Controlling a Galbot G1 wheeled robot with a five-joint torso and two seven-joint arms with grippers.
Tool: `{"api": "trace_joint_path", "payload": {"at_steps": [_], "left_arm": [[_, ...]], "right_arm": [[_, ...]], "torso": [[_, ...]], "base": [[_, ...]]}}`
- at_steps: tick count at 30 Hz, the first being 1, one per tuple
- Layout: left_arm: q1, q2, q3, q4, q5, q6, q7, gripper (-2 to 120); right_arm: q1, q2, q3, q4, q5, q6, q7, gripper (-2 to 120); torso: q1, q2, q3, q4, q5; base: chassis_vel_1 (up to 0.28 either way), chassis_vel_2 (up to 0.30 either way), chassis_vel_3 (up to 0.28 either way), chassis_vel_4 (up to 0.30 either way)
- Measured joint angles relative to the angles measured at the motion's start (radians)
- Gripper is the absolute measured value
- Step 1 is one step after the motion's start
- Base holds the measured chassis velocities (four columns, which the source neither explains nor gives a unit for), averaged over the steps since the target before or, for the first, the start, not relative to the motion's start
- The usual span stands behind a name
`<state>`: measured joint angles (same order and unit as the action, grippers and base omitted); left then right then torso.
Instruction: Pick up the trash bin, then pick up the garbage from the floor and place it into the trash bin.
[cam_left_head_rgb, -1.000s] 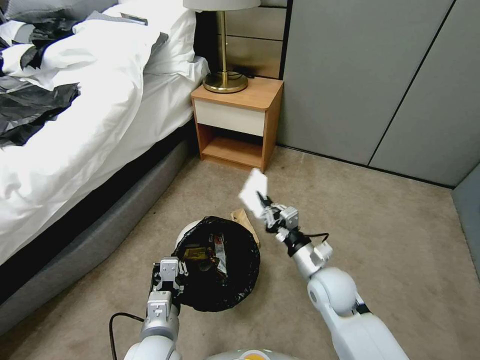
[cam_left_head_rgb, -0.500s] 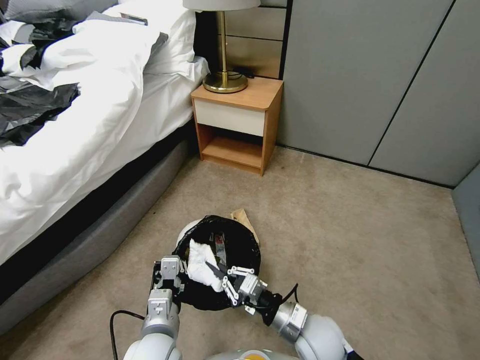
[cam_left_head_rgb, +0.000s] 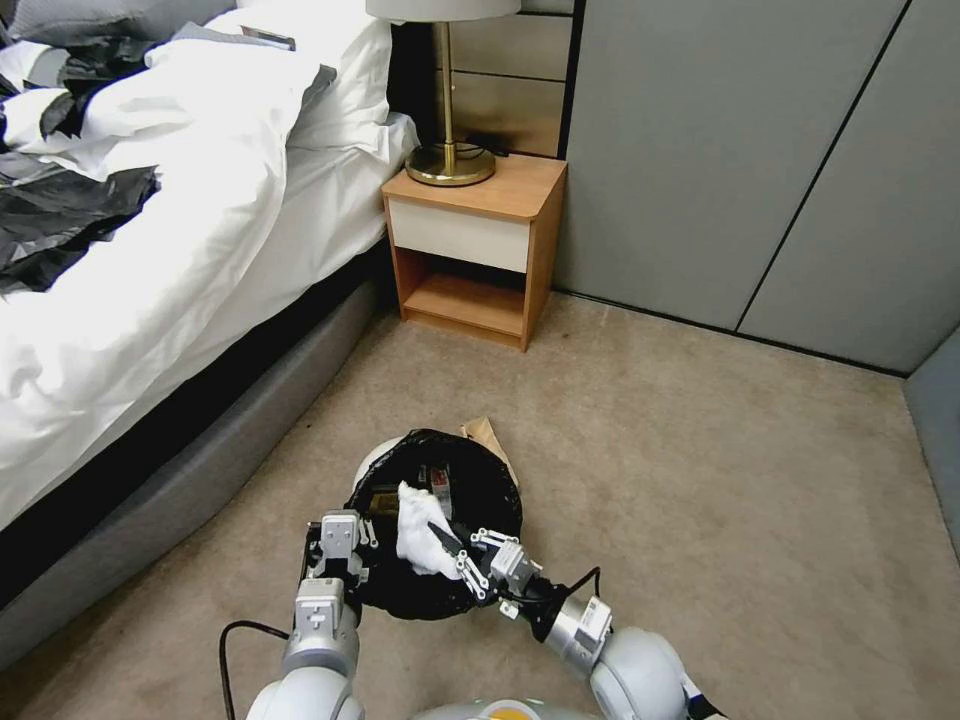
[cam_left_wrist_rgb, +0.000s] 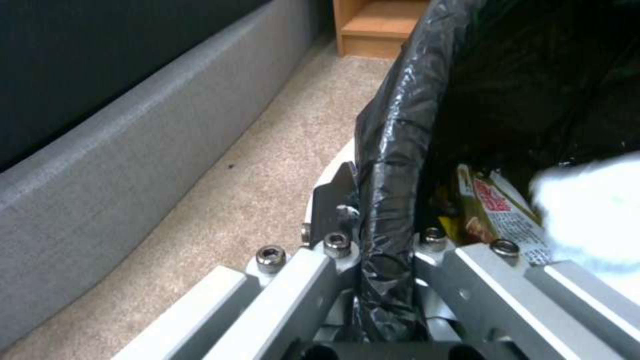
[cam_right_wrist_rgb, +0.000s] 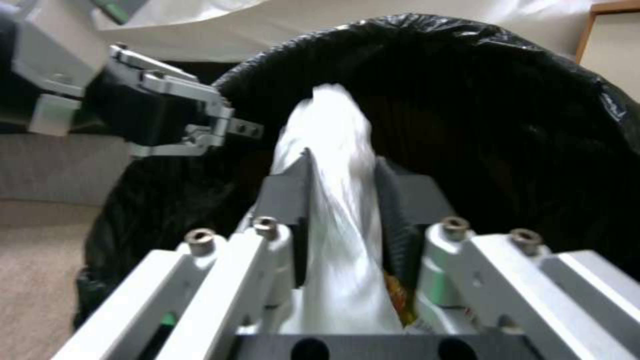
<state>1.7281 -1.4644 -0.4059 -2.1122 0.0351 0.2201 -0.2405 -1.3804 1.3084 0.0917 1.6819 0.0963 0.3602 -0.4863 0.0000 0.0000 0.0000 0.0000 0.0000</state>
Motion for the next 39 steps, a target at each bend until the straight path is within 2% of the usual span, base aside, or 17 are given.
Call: {"api": "trace_joint_path", "payload": {"at_steps": [1,4,5,7,8,10,12,15,17,19,24,30,33,34,35,37,39], "left_arm": [[0.000,0.000,0.000,0.000,0.000,0.000,0.000,1],[0.005,0.000,0.000,-0.001,0.000,-0.001,0.000,1],[0.005,0.000,0.000,-0.001,0.000,-0.001,0.000,1],[0.008,-0.001,0.000,-0.001,0.000,-0.003,0.000,1],[0.008,-0.001,0.000,-0.001,0.000,-0.003,0.000,1],[0.009,-0.001,0.000,-0.001,0.001,-0.003,0.000,1],[0.009,-0.001,0.001,-0.001,0.001,-0.003,0.000,1],[0.008,-0.001,0.002,-0.001,0.002,-0.004,0.000,1],[0.008,-0.001,0.002,-0.001,0.002,-0.004,0.000,1],[0.008,-0.001,0.002,-0.001,0.002,-0.004,0.000,1],[0.009,-0.001,0.001,0.001,0.003,-0.005,0.000,1],[0.001,-0.001,-0.004,0.011,0.003,-0.005,0.000,1],[0.001,-0.001,-0.005,0.012,0.002,-0.005,0.000,1],[0.002,0.000,-0.008,0.012,-0.001,-0.005,0.000,1],[0.002,0.000,-0.008,0.012,-0.001,-0.005,0.000,1],[-0.001,0.001,-0.011,0.011,-0.004,-0.006,0.000,1],[-0.003,0.001,-0.012,0.010,-0.007,-0.006,0.000,1]], "right_arm": [[0.000,0.000,0.000,0.000,0.000,0.000,0.000,27],[0.010,0.003,0.000,-0.001,0.000,-0.006,0.005,42],[0.010,0.003,0.000,-0.001,0.000,-0.006,0.005,42],[0.015,0.003,-0.001,-0.001,-0.001,-0.009,0.008,55],[0.015,0.003,-0.001,-0.001,-0.001,-0.009,0.008,55],[0.015,0.004,-0.001,-0.001,-0.002,-0.009,0.010,66],[0.014,0.004,0.000,0.000,-0.003,-0.009,0.011,69],[0.014,0.004,0.002,0.010,-0.006,-0.009,0.014,84],[0.013,0.004,0.002,0.013,-0.007,-0.009,0.015,88],[0.014,0.004,0.005,0.043,-0.022,-0.003,0.043,97],[0.015,0.009,0.011,0.115,-0.039,0.007,0.096,100],[-0.014,0.039,0.058,0.314,-0.059,0.004,0.278,100],[-0.029,0.047,0.075,0.345,-0.076,0.005,0.316,100],[-0.062,0.060,0.108,0.386,-0.117,0.007,0.401,100],[-0.062,0.060,0.108,0.386,-0.117,0.007,0.401,100],[-0.112,0.070,0.139,0.418,-0.135,0.009,0.492,100],[-0.142,0.074,0.155,0.423,-0.136,0.013,0.518,100]], "torso": [[0.000,0.000,0.000,0.0000,0.0000],[0.000,0.000,0.000,0.0000,0.0000],[0.000,0.000,0.000,0.0000,0.0000],[0.000,0.000,0.000,0.0001,0.0000],[0.000,0.000,0.000,0.0001,0.0000],[0.000,0.000,0.000,0.0000,0.0000],[0.000,0.000,0.000,0.0000,0.0000],[0.000,0.000,0.000,0.0000,0.0000],[0.000,0.000,0.000,0.0000,0.0000],[0.000,0.000,0.000,0.0000,0.0000],[0.000,0.000,0.000,0.0000,-0.0001],[0.000,0.000,0.000,0.0001,-0.0001],[0.000,0.000,0.000,0.0000,-0.0001],[0.000,0.000,0.000,0.0000,0.0000],[0.000,0.000,0.000,0.0000,0.0000],[0.000,0.000,0.000,0.0000,0.0000],[0.000,0.000,0.000,-0.0001,-0.0001]], "base": [[0.000,0.000,0.000,0.000],[0.000,0.000,0.000,0.000],[0.000,0.000,0.000,0.000],[0.000,0.000,0.000,0.000],[0.000,0.000,0.000,0.000],[0.000,0.000,0.000,0.000],[0.000,0.000,0.000,0.000],[0.000,0.000,0.000,0.000],[0.000,0.000,0.000,0.000],[0.000,0.000,0.000,0.000],[0.000,0.000,0.000,0.000],[0.000,0.000,0.000,0.000],[0.000,0.000,0.000,0.000],[0.000,0.000,0.000,0.000],[0.000,0.000,0.000,0.000],[0.000,0.000,0.000,0.000],[0.000,0.000,0.000,0.000]]}}
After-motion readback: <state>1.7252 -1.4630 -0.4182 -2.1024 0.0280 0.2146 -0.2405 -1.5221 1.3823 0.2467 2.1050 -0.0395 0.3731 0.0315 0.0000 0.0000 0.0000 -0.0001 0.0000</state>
